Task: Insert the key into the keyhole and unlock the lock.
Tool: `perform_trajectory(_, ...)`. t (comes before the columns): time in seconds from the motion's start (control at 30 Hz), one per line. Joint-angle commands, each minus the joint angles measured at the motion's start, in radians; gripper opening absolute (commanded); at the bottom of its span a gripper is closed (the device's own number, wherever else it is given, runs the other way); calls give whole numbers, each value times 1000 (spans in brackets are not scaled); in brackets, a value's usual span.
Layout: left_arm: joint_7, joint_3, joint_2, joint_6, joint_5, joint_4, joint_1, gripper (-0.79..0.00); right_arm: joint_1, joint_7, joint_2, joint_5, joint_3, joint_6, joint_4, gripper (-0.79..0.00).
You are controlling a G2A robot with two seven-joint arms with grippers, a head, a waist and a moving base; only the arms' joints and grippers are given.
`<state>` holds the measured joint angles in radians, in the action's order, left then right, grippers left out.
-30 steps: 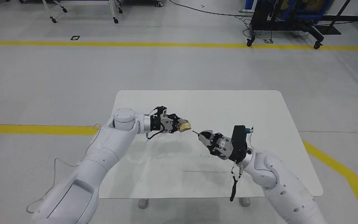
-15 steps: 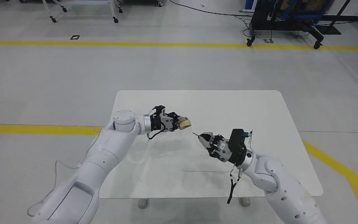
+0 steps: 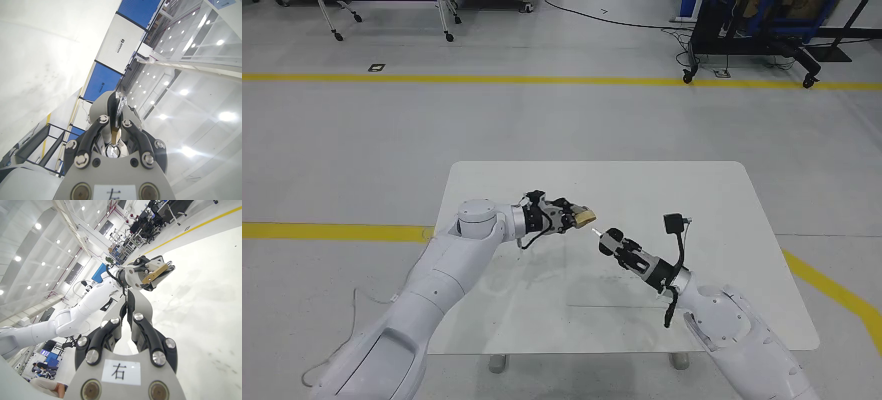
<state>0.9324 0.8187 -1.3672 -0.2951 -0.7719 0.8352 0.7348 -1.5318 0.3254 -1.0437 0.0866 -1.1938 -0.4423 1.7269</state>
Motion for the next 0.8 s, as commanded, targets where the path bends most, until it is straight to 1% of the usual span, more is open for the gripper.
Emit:
perform_trajectory(0.0, 0, 0, 0, 0, 1, 1, 0, -785, 0, 0, 0, 0, 0, 0, -1, -785)
perform_trajectory(0.17, 0, 0, 0, 0, 1, 1, 0, -785, 0, 0, 0, 0, 0, 0, -1, -785)
perform_trajectory(0.23, 0, 0, 0, 0, 1, 1, 0, -785, -2, -4, -3, -9, 9, 35, -11, -785)
perform_trajectory(0.3, -21, 4, 1, 9, 3, 13, 13, -785, -3, -2, -10, -103, 29, 74, -15, -785)
perform_trajectory(0.33, -32, 7, 2, 11, 8, 22, 20, -785, -2, 17, -13, -166, 35, 126, -18, -785)
perform_trajectory(0.4, -52, 17, 6, 13, 16, 39, 30, -785, 4, 30, -16, -241, 31, 225, -13, -785)
perform_trajectory(0.43, -63, 21, 8, 10, 23, 46, 33, -785, 1, 52, -17, -290, 33, 293, -2, -785)
perform_trajectory(0.5, -84, 27, 11, 4, 38, 60, 38, -785, -7, 47, -17, -333, 17, 332, 34, -785)
perform_trajectory(0.53, -95, 29, 12, 2, 46, 66, 40, -785, -20, 51, -17, -363, 12, 369, 46, -785)
perform_trajectory(0.6, -108, 35, 13, -3, 49, 78, 47, -785, -35, 19, -16, -363, -5, 453, 81, -785)
perform_trajectory(0.67, -126, 37, 13, -6, 62, 88, 51, -785, -51, 27, -16, -419, -13, 521, 115, -785)
perform_trajectory(0.77, -146, 33, 12, -13, 83, 100, 55, -785, -65, 11, -18, -446, -21, 574, 141, -785)
